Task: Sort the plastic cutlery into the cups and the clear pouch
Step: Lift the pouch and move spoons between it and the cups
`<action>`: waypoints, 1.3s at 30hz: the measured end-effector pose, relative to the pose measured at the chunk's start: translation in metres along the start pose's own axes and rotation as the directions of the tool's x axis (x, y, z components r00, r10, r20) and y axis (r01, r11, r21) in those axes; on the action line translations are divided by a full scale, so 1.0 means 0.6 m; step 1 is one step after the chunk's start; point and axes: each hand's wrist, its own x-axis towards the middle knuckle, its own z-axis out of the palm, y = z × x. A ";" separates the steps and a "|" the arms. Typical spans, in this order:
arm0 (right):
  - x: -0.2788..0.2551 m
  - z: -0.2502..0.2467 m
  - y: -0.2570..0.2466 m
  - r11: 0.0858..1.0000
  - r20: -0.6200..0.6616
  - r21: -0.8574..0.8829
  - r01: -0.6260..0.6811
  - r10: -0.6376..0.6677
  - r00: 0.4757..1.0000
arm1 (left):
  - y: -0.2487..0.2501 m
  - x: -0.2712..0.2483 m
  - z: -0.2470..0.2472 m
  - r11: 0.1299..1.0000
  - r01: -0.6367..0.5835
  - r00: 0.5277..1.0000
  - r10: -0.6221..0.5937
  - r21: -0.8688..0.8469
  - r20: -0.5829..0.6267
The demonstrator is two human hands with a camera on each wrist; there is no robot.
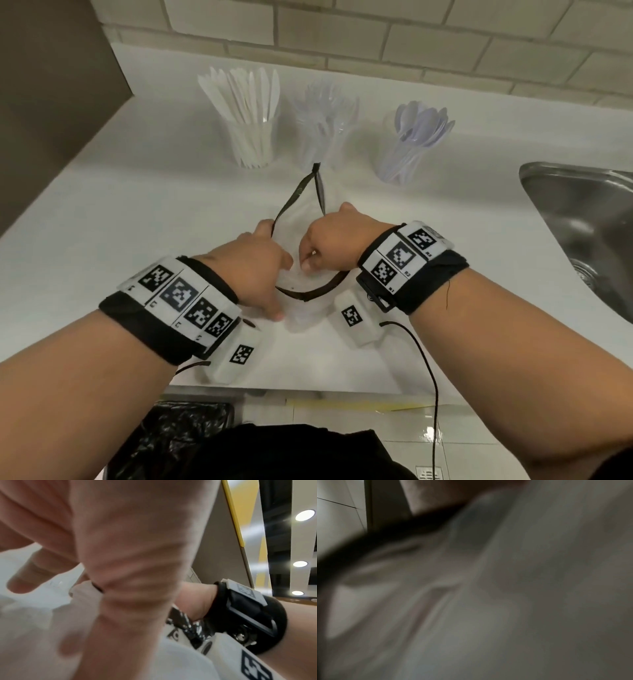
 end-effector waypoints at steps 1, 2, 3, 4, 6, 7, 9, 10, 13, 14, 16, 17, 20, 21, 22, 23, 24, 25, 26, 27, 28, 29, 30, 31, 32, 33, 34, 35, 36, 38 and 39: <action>0.001 0.002 -0.004 1.000 0.015 -0.005 0.003 -0.003 1.000 | -0.001 0.003 0.001 1.000 -0.001 0.999 0.000 -0.011 -0.041; 0.001 0.003 -0.007 1.000 0.032 0.000 0.007 -0.007 0.999 | -0.003 0.005 -0.001 1.000 0.005 0.996 -0.007 -0.023 -0.092; 0.001 0.003 -0.010 1.000 0.050 0.013 0.005 -0.006 0.999 | -0.007 0.008 -0.003 0.999 0.014 0.988 -0.020 -0.040 -0.153; -0.001 0.001 -0.014 0.999 0.064 0.034 0.005 -0.007 0.998 | -0.010 0.010 -0.005 0.998 0.028 0.975 -0.041 -0.063 -0.220; -0.006 -0.005 -0.021 0.997 0.077 0.073 0.004 -0.010 0.997 | -0.013 0.014 -0.010 0.993 0.055 0.933 -0.087 -0.102 -0.350; -0.006 -0.006 -0.024 0.997 0.080 0.071 -0.008 0.003 0.997 | -0.013 0.015 -0.012 0.992 0.051 0.916 -0.092 -0.115 -0.391; -0.003 -0.005 -0.033 0.998 0.060 0.039 -0.043 0.041 0.997 | -0.014 0.015 -0.014 0.991 0.003 0.898 -0.063 -0.137 -0.435; -0.001 -0.001 -0.036 0.998 0.046 0.023 -0.062 0.061 0.997 | -0.016 0.014 -0.016 0.989 -0.035 0.895 -0.035 -0.147 -0.445; 0.003 0.009 -0.030 0.991 0.016 0.081 -0.109 0.108 0.994 | -0.030 0.005 -0.019 0.985 -0.107 0.929 0.049 -0.137 -0.367; 0.001 0.007 -0.025 0.986 -0.013 0.115 -0.121 0.123 0.992 | -0.037 0.000 -0.020 0.989 -0.091 0.951 0.051 -0.116 -0.306; -0.005 0.001 -0.013 0.974 -0.055 0.178 -0.141 0.153 0.987 | -0.051 -0.008 -0.022 0.998 -0.033 0.978 0.021 -0.055 -0.208; -0.008 -0.003 -0.006 0.966 -0.056 0.212 -0.144 0.160 0.986 | -0.057 -0.011 -0.023 1.000 -0.008 0.985 0.003 -0.029 -0.174; -0.013 -0.004 0.009 0.951 -0.062 0.281 -0.130 0.153 0.986 | -0.060 -0.019 -0.028 1.000 -0.001 0.994 0.002 0.006 -0.107; -0.013 -0.004 0.011 0.943 -0.070 0.312 -0.119 0.148 0.987 | -0.058 -0.022 -0.031 1.000 -0.010 0.995 0.009 -0.010 -0.094; -0.014 -0.003 0.012 0.932 -0.080 0.347 -0.104 0.140 0.987 | -0.054 -0.024 -0.032 0.998 -0.006 0.997 0.002 -0.056 -0.074; -0.014 -0.001 0.013 0.921 -0.091 0.380 -0.083 0.126 0.988 | -0.049 -0.026 -0.033 0.992 -0.012 0.998 0.004 -0.128 -0.067; -0.015 0.001 0.012 0.913 -0.101 0.403 -0.064 0.114 0.988 | -0.044 -0.027 -0.033 0.974 -0.011 0.998 -0.004 -0.225 -0.066; -0.016 0.002 0.010 0.909 -0.114 0.415 -0.050 0.106 0.988 | -0.038 -0.027 -0.032 0.940 -0.025 0.996 -0.005 -0.339 -0.087; -0.017 0.003 0.008 0.907 -0.123 0.419 -0.048 0.108 0.987 | -0.034 -0.025 -0.030 0.902 -0.046 0.992 -0.009 -0.429 -0.125; -0.016 0.004 0.007 0.904 -0.129 0.425 -0.053 0.118 0.985 | -0.031 -0.020 -0.027 0.874 -0.066 0.984 -0.024 -0.481 -0.178; -0.016 0.004 0.005 0.899 -0.138 0.434 -0.060 0.132 0.982 | -0.029 -0.015 -0.026 0.873 -0.061 0.973 -0.056 -0.483 -0.225; -0.017 0.002 0.004 0.893 -0.157 0.446 -0.063 0.148 0.977 | -0.028 -0.009 -0.024 0.880 -0.062 0.957 -0.081 -0.471 -0.277; -0.017 -0.002 0.002 0.887 -0.186 0.457 -0.059 0.160 0.969 | -0.029 -0.005 -0.022 0.886 -0.051 0.946 -0.105 -0.461 -0.306; -0.018 -0.005 0.003 0.886 -0.223 0.461 -0.045 0.165 0.961 | -0.030 0.000 -0.020 0.884 -0.050 0.937 -0.119 -0.465 -0.327; -0.020 -0.009 0.006 0.886 -0.262 0.462 -0.031 0.170 0.950 | -0.029 0.001 -0.019 0.879 -0.032 0.940 -0.136 -0.476 -0.313; -0.023 -0.014 0.011 0.877 -0.300 0.479 -0.014 0.179 0.937 | -0.029 0.003 -0.019 0.872 -0.024 0.941 -0.145 -0.489 -0.304; -0.026 -0.018 0.016 0.839 -0.339 0.544 0.021 0.197 0.920 | -0.028 0.001 -0.018 0.869 -0.010 0.948 -0.149 -0.494 -0.281; -0.032 -0.023 0.023 0.760 -0.382 0.645 0.079 0.231 0.895 | -0.025 0.001 -0.017 0.874 0.000 0.958 -0.140 -0.487 -0.251; -0.039 -0.030 0.028 0.645 -0.428 0.747 0.164 0.277 0.860 | -0.021 -0.001 -0.015 0.885 0.021 0.970 -0.132 -0.465 -0.206; -0.054 -0.048 0.043 0.389 -0.514 0.845 0.366 0.406 0.755 | -0.009 -0.006 -0.011 0.914 0.065 0.983 -0.128 -0.400 -0.132; -0.063 -0.060 0.053 0.308 -0.544 0.839 0.448 0.480 0.688 | -0.002 -0.008 -0.010 0.929 0.081 0.988 -0.124 -0.360 -0.097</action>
